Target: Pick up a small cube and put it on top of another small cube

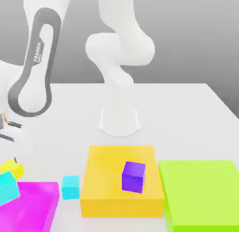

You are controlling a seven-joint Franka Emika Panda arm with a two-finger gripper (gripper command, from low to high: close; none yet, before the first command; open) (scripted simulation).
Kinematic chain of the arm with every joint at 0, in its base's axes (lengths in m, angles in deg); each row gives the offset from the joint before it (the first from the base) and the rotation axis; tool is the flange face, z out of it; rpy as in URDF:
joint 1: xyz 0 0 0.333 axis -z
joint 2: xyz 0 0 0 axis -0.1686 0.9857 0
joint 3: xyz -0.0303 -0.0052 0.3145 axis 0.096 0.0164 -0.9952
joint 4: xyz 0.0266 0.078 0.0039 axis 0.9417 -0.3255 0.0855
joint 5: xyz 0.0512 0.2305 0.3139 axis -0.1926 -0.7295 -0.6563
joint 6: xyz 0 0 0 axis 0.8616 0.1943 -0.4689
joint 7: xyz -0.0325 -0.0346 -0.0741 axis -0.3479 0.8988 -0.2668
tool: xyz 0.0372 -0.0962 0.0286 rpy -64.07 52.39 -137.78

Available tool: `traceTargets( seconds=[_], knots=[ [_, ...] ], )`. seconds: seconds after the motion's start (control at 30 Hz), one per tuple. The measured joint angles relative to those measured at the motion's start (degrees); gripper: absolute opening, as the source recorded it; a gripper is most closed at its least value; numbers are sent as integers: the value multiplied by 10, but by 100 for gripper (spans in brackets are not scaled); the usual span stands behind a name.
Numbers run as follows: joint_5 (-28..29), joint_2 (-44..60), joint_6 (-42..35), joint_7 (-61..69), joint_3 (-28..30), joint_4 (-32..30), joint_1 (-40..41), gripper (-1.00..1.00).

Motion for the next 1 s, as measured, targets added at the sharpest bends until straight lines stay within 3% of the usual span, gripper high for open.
traceTargets(
  seconds=[0.07, 0.1, 0.33, 0.57, 0.83, 1.0],
  knots=[
    [-36, 35, 24, 28, -41, 10, 34, 0],
    [-45, 43, 31, 35, -52, 12, 43, -100],
    [-41, 41, 29, 31, -50, 12, 42, -100],
    [89, -74, -47, -67, 39, -21, -40, -100],
    [199, -232, -156, -144, -75, -59, -240, -100],
    [271, -328, -216, -194, -163, -83, -302, -100]
  ],
)
